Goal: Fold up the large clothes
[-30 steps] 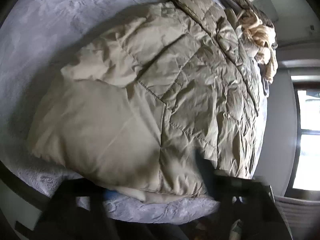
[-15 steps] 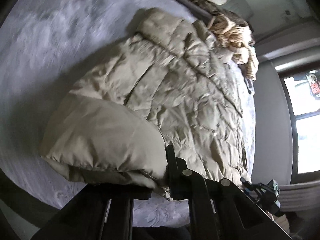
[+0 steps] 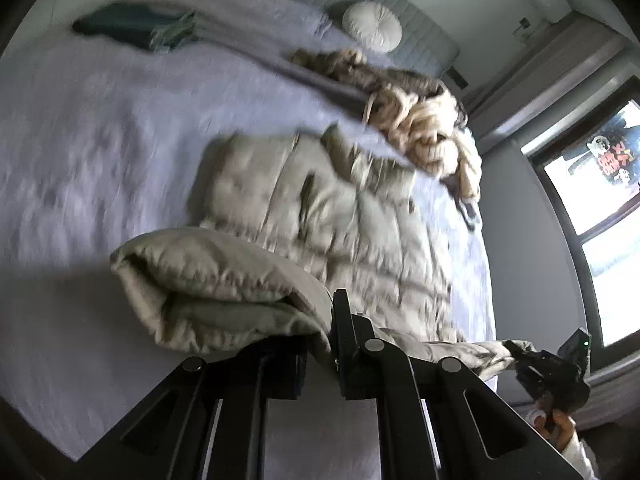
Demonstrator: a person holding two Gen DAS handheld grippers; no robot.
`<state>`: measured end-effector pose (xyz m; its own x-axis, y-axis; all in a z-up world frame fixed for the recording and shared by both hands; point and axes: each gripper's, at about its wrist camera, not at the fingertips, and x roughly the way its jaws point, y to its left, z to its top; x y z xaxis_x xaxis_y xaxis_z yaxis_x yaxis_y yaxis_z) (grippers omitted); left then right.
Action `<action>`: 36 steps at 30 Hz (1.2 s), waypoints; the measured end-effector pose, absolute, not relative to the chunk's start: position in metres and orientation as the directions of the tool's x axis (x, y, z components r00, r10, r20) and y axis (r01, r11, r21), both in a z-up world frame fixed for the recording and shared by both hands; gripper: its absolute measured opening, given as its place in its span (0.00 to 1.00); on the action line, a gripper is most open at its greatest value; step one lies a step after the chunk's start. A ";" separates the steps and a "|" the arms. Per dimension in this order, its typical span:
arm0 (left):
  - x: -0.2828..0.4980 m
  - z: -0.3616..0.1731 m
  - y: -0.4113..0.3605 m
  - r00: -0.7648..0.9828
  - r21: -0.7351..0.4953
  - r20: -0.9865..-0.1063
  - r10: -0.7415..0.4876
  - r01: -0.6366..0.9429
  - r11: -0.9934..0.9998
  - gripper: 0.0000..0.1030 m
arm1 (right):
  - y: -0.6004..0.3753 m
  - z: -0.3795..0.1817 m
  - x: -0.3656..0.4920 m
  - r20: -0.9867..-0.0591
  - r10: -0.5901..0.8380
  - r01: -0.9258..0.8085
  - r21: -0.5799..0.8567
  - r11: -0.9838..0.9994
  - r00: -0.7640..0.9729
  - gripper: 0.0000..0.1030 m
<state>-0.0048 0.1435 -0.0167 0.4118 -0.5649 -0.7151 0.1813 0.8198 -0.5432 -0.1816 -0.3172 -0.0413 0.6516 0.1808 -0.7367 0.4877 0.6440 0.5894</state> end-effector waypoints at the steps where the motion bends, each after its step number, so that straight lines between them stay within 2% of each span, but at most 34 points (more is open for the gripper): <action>1: 0.003 -0.012 0.140 0.423 -0.536 -0.713 -0.560 0.187 0.823 0.13 | -0.320 -0.032 -0.169 -0.735 0.175 0.471 0.579 0.665 0.656 0.06; 7: 0.075 0.014 0.105 0.504 -0.453 -0.713 -0.487 0.199 0.869 0.13 | -0.343 0.008 -0.077 -0.734 0.166 0.362 0.502 0.786 0.658 0.06; 12: 0.145 -0.003 0.079 0.522 -0.376 -0.754 -0.399 0.155 0.913 0.13 | -0.368 0.010 0.012 -0.754 0.176 0.323 0.463 0.825 0.633 0.06; 19: 0.232 -0.083 0.056 0.462 -0.290 -0.833 -0.305 0.105 0.951 0.13 | -0.396 -0.054 0.105 -0.812 0.180 0.386 0.444 0.809 0.556 0.06; 26: 0.281 -0.159 0.036 0.396 -0.277 -0.870 -0.295 0.102 0.955 0.13 | -0.417 -0.131 0.139 -0.827 0.180 0.482 0.471 0.739 0.532 0.06; 32: 0.289 -0.183 0.026 0.406 -0.253 -0.868 -0.285 0.131 0.958 0.13 | -0.418 -0.158 0.146 -0.815 0.171 0.469 0.474 0.745 0.553 0.06; 36: 0.286 -0.175 0.026 0.419 -0.235 -0.865 -0.277 0.149 0.960 0.14 | -0.417 -0.161 0.147 -0.814 0.165 0.465 0.470 0.750 0.556 0.07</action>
